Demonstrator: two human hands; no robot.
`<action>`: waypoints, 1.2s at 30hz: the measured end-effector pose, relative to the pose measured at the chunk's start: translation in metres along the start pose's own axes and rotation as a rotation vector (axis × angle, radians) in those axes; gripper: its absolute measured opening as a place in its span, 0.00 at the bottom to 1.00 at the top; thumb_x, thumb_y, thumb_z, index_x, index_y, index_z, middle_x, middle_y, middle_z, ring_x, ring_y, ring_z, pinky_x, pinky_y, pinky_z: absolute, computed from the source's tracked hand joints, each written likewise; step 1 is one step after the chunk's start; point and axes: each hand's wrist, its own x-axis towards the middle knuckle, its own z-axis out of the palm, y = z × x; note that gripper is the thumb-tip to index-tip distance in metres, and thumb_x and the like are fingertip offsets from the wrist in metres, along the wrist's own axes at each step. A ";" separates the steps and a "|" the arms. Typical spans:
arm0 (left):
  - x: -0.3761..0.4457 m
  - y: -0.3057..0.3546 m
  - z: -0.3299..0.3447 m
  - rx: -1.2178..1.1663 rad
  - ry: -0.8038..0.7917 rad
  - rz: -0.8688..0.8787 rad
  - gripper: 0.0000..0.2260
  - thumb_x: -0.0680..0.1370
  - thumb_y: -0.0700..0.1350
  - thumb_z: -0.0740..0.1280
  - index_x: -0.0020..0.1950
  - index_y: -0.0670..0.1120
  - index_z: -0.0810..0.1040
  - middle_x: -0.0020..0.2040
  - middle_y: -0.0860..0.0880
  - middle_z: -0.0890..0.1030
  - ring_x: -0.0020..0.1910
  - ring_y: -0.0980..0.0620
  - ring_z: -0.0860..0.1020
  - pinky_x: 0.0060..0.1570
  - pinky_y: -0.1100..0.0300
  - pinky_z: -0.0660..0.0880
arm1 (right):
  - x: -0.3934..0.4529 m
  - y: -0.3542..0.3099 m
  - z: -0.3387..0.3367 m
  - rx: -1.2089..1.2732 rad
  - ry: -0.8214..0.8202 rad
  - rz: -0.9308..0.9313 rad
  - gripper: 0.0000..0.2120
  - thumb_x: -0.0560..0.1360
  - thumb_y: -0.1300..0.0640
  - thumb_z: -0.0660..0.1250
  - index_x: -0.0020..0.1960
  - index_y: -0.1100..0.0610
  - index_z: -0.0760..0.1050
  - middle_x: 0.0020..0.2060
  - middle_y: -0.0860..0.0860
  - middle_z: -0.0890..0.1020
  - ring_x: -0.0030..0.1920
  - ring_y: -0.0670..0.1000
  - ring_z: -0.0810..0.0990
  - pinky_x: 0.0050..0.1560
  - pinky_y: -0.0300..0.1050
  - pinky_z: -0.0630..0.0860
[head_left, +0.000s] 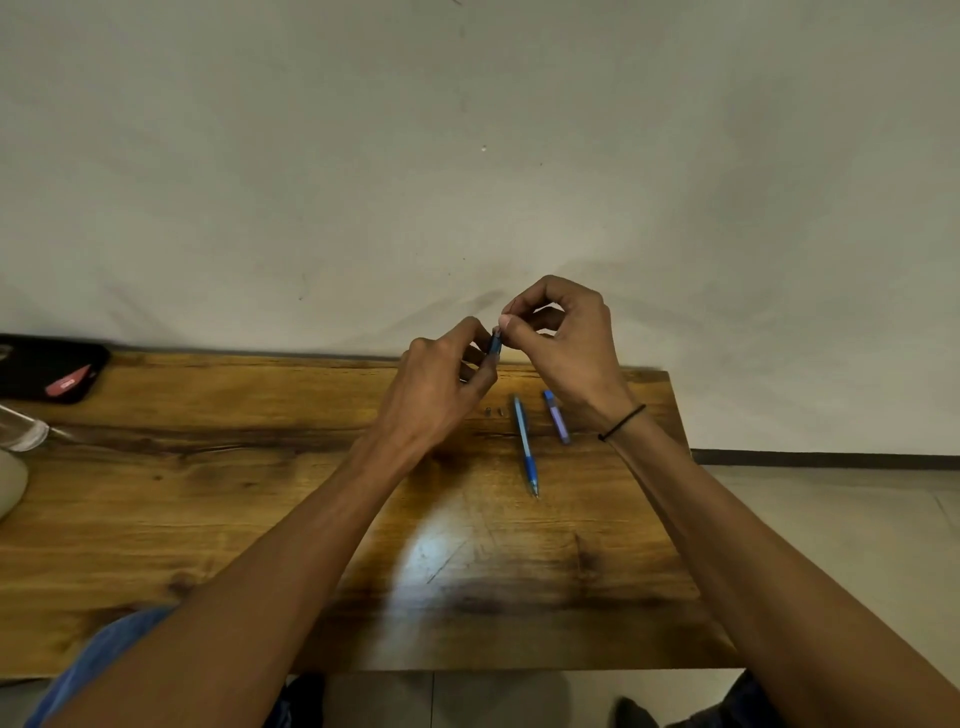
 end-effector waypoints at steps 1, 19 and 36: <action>0.000 0.000 0.000 -0.007 -0.004 -0.002 0.07 0.83 0.47 0.71 0.60 0.49 0.78 0.52 0.49 0.87 0.42 0.56 0.84 0.44 0.64 0.81 | 0.000 0.000 0.000 -0.005 0.005 0.000 0.02 0.77 0.62 0.75 0.48 0.60 0.82 0.45 0.52 0.86 0.48 0.52 0.86 0.53 0.55 0.85; 0.002 0.002 -0.001 -0.126 0.006 -0.065 0.06 0.83 0.46 0.70 0.60 0.50 0.78 0.51 0.49 0.87 0.44 0.56 0.86 0.44 0.65 0.83 | 0.002 0.007 0.002 0.102 0.023 0.015 0.03 0.79 0.64 0.72 0.51 0.61 0.84 0.48 0.54 0.86 0.49 0.53 0.88 0.55 0.56 0.85; 0.002 -0.001 -0.005 -0.161 0.032 -0.083 0.04 0.83 0.49 0.70 0.56 0.53 0.77 0.48 0.54 0.87 0.42 0.60 0.87 0.46 0.56 0.87 | -0.018 0.085 0.028 -0.817 -0.379 -0.187 0.07 0.79 0.59 0.72 0.57 0.55 0.84 0.54 0.54 0.81 0.59 0.57 0.76 0.53 0.54 0.80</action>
